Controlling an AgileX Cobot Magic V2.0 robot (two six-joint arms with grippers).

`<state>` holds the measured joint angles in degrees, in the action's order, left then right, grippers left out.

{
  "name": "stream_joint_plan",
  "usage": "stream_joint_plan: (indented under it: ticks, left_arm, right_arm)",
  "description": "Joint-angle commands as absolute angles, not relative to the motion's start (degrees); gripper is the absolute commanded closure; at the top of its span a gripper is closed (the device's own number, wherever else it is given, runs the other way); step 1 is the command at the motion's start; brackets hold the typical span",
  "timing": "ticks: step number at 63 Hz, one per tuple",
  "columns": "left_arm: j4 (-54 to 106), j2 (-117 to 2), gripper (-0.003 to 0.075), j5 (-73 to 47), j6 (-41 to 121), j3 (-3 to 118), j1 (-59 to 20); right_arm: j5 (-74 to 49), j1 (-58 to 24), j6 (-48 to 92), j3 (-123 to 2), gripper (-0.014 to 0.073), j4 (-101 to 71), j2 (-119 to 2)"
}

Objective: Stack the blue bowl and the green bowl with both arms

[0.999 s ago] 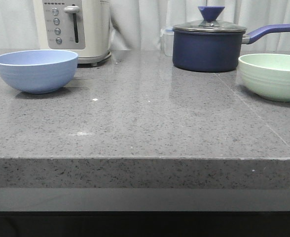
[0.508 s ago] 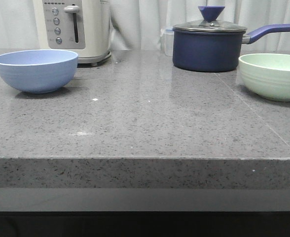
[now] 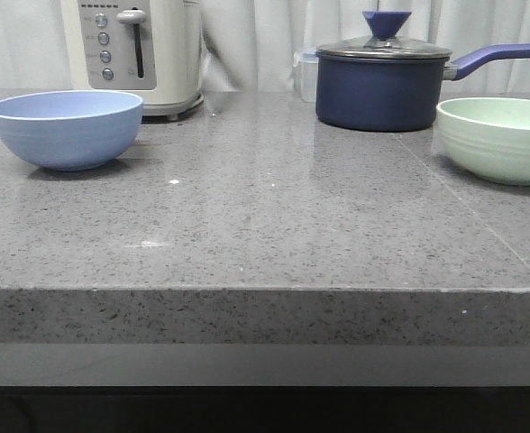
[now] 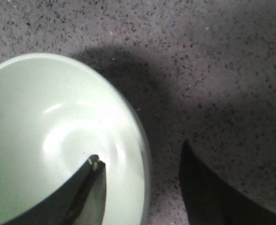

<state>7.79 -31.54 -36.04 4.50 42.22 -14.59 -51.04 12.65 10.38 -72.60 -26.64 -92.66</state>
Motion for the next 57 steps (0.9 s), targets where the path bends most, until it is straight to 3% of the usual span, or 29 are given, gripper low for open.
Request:
stream_joint_plan:
  ticks: [1, 35, 44, 57]
  left_arm:
    - [8.34, -32.09, 0.0209, -31.56, 4.53, 43.96, -15.04]
    - [8.34, -32.09, 0.0209, -31.56, 4.53, 43.96, -15.04]
    - [8.34, -32.09, 0.0209, -31.56, 4.53, 43.96, -15.04]
    - [8.34, -32.09, 0.0209, -31.52, 4.53, 43.96, -15.04]
  right_arm:
    - [-48.68, 13.00, 11.55, -74.59, 0.0266, -29.06, -91.22]
    - [-49.39, 12.67, 14.31, -76.06, 0.0649, -29.01, -90.05]
    - [-54.95, 10.43, 15.35, -81.95, 0.0655, -28.59, -89.50]
    - [-55.33, 0.48, 14.00, -88.42, 0.0648, -23.73, -89.63]
